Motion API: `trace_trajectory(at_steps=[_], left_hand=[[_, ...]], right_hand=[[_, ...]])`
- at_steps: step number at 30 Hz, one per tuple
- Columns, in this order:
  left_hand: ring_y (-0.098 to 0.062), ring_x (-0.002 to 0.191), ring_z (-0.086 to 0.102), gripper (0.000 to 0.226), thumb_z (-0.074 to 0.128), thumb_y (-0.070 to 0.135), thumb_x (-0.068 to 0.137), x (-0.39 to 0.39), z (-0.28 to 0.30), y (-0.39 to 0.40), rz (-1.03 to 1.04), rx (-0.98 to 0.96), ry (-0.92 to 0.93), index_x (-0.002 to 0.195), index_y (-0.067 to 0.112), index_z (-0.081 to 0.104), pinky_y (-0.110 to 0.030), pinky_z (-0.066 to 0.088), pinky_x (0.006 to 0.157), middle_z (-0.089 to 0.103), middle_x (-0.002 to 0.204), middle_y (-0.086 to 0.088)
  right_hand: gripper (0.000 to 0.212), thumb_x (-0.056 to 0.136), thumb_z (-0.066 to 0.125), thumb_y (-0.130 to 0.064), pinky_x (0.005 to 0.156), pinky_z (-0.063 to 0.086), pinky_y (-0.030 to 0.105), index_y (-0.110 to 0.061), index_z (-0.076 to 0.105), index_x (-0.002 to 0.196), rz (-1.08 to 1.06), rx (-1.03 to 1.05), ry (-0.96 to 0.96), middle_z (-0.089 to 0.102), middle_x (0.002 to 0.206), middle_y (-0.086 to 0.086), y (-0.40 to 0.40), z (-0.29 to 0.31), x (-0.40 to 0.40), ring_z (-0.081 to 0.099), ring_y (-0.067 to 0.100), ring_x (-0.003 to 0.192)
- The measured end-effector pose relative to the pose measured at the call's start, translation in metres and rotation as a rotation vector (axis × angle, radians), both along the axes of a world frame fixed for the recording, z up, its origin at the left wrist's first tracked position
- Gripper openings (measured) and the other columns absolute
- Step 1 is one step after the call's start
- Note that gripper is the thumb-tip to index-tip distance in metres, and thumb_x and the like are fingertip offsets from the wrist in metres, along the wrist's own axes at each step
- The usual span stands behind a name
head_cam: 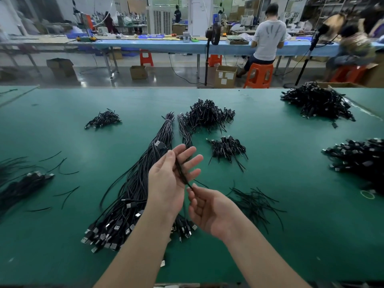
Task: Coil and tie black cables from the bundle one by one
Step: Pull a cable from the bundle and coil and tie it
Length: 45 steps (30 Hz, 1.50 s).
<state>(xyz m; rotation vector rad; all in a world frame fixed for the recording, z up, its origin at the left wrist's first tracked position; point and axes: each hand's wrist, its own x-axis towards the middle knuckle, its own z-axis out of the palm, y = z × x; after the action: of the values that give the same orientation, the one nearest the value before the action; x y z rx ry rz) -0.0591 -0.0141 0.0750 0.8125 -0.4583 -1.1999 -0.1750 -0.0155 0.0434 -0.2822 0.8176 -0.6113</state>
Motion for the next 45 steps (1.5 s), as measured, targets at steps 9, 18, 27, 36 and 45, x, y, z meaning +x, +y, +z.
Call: trace_trajectory(at_steps=[9,18,27,36,45], left_hand=[[-0.045,0.095,0.072,0.035,0.035,0.015,0.108,0.002,0.006,0.009,-0.164,-0.120,-0.184,0.115,-0.003,0.065,-0.040,0.061,0.074,0.073,0.092,-0.027],[-0.045,0.097,0.071,0.035,0.041,0.020,0.103,-0.004,0.008,0.020,-0.451,-0.199,-0.222,0.101,0.006,0.073,-0.043,0.063,0.065,0.072,0.097,-0.028],[-0.033,0.061,0.072,0.034,0.038,0.019,0.107,-0.005,-0.035,0.035,-0.489,0.006,-0.322,0.115,0.002,0.066,-0.036,0.058,0.053,0.072,0.093,-0.027],[-0.040,0.079,0.074,0.036,0.039,0.018,0.109,-0.013,-0.058,0.025,-0.314,0.093,-0.325,0.109,0.011,0.074,-0.041,0.060,0.068,0.073,0.090,-0.027],[-0.028,0.088,0.073,0.031,0.043,0.014,0.107,-0.015,-0.051,0.009,0.015,0.128,-0.215,0.103,0.003,0.072,-0.031,0.059,0.068,0.076,0.095,-0.016]], right_hand=[[0.033,0.092,0.065,-0.014,0.048,0.053,0.022,-0.008,0.072,0.061,0.035,-0.087,0.079,0.061,0.057,-0.001,-0.018,-0.005,0.001,0.056,0.007,0.043],[0.022,0.096,0.058,-0.009,0.047,0.047,0.022,-0.008,0.067,0.076,-0.046,-0.127,0.072,0.054,0.064,0.003,-0.019,-0.018,0.005,0.048,0.010,0.051],[0.017,0.095,0.065,-0.020,0.054,0.052,0.024,-0.008,0.071,0.086,-0.050,-0.513,0.377,0.062,0.066,-0.001,-0.056,0.026,-0.029,0.055,0.010,0.052],[0.024,0.096,0.063,-0.017,0.056,0.054,0.023,-0.001,0.075,0.084,-0.033,-0.877,0.564,0.070,0.069,0.005,-0.041,0.044,-0.018,0.058,0.012,0.054],[0.016,0.094,0.064,-0.010,0.052,0.051,0.025,-0.007,0.079,0.089,-0.155,-0.801,0.399,0.075,0.082,0.014,-0.002,0.024,-0.011,0.062,0.016,0.059]])
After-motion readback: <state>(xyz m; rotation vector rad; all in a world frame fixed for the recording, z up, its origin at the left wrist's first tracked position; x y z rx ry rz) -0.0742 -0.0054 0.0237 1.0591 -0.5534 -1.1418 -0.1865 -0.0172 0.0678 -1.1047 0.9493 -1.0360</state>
